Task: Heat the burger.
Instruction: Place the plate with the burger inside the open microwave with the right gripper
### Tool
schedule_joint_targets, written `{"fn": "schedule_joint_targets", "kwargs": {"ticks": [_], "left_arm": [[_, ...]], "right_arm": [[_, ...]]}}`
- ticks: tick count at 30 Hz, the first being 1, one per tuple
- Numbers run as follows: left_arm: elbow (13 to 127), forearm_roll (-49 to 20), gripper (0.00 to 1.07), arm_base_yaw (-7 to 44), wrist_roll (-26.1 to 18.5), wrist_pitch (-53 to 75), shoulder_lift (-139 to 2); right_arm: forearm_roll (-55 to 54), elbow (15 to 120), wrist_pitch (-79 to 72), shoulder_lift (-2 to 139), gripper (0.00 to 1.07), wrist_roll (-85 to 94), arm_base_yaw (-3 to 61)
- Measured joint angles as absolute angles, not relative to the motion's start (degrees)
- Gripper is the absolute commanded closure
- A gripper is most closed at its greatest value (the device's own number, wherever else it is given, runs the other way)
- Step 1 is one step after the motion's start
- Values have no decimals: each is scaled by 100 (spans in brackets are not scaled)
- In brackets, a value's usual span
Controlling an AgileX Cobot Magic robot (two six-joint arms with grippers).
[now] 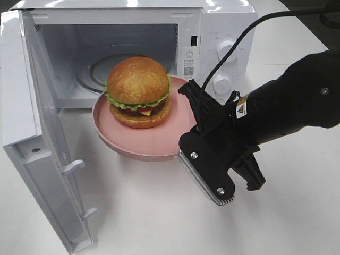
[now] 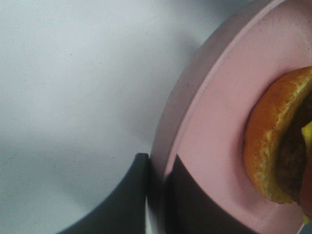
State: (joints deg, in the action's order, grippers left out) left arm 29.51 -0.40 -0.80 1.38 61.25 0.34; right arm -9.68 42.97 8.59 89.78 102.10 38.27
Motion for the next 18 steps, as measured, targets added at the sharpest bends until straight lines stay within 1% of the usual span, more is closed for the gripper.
{"fn": "schedule_joint_targets", "kwargs": {"ticks": [4, 18], "left_arm": [[2951, -40, 4, -80, 138, 6125, 34], [2951, -40, 4, -80, 138, 6125, 34]], "right_arm": [[-968, 4343, 882, 9116, 107, 10210, 3827], [-945, 5111, 888, 9815, 107, 10210, 3827]]}}
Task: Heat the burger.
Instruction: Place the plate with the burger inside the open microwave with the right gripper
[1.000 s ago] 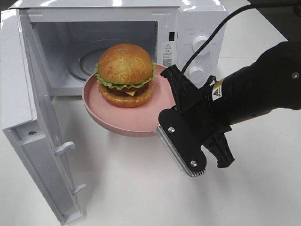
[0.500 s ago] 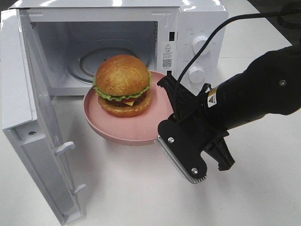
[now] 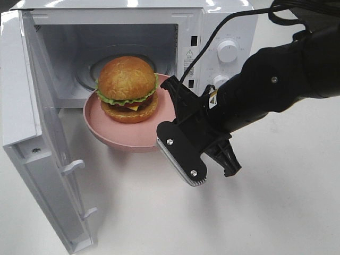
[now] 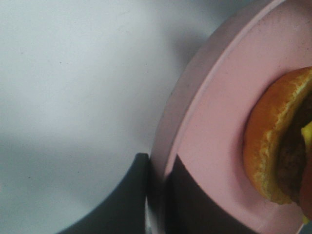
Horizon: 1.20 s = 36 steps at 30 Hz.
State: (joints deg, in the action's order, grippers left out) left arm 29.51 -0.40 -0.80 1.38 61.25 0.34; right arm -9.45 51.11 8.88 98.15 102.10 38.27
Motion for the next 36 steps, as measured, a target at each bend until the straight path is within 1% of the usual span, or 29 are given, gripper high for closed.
{"fn": "schedule_joint_targets", "kwargs": {"ticks": [32, 36], "left_arm": [[2951, -40, 4, -80, 138, 6125, 34], [2951, -40, 4, -80, 138, 6125, 34]], "right_arm": [[-928, 6881, 940, 11282, 107, 9746, 3827], [-647, 7145, 1031, 11476, 107, 9328, 3827]]}}
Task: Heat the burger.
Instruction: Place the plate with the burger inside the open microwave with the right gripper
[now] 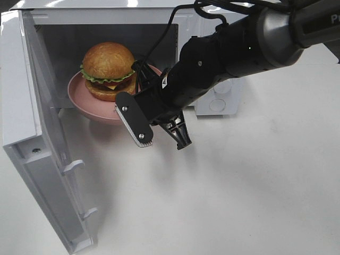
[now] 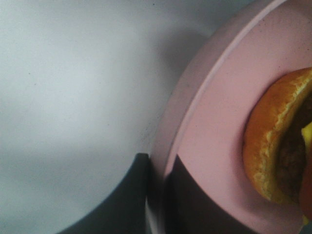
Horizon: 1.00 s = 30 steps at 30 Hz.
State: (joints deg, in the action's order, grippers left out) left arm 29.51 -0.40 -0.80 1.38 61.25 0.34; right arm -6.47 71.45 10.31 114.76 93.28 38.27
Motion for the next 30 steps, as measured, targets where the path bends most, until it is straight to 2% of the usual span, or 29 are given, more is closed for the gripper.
{"fn": "schedule_joint_targets", "kwargs": {"ticks": [11, 30], "left_arm": [[2951, -40, 4, -80, 138, 6125, 34], [2951, -40, 4, -80, 138, 6125, 34]], "right_arm": [[86, 8033, 1398, 11958, 107, 8319, 3827], [516, 9471, 2126, 12691, 107, 7712, 3827]]}}
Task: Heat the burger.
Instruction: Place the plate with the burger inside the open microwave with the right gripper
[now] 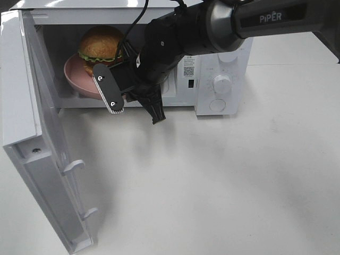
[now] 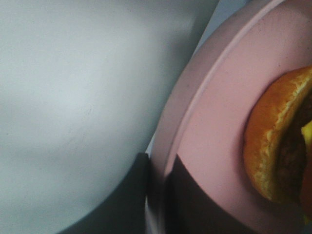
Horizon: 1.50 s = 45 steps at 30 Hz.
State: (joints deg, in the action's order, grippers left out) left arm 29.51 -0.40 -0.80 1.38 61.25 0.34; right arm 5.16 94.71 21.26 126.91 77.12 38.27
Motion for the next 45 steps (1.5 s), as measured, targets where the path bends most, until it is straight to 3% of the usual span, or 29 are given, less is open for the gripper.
{"fn": "schedule_joint_targets", "kwargs": {"ticks": [9, 33, 41, 44, 45], "left_arm": [[2951, -40, 4, -80, 138, 6125, 34], [2951, 0, 4, -80, 138, 6125, 34], [2951, 0, 4, -80, 138, 6125, 34], [2951, 0, 4, -80, 138, 6125, 34], [2951, 0, 4, -80, 138, 6125, 34]], "right_arm": [[1026, 9677, 2177, 12811, 107, 7059, 3810], [1060, 10474, 2280, 13413, 107, 6847, 3810], [1060, 10623, 2200, 13528, 97, 6578, 3810], [1083, 10657, 2074, 13528, 89, 6497, 3810], [1083, 10686, 1954, 13528, 81, 6446, 3810]]}}
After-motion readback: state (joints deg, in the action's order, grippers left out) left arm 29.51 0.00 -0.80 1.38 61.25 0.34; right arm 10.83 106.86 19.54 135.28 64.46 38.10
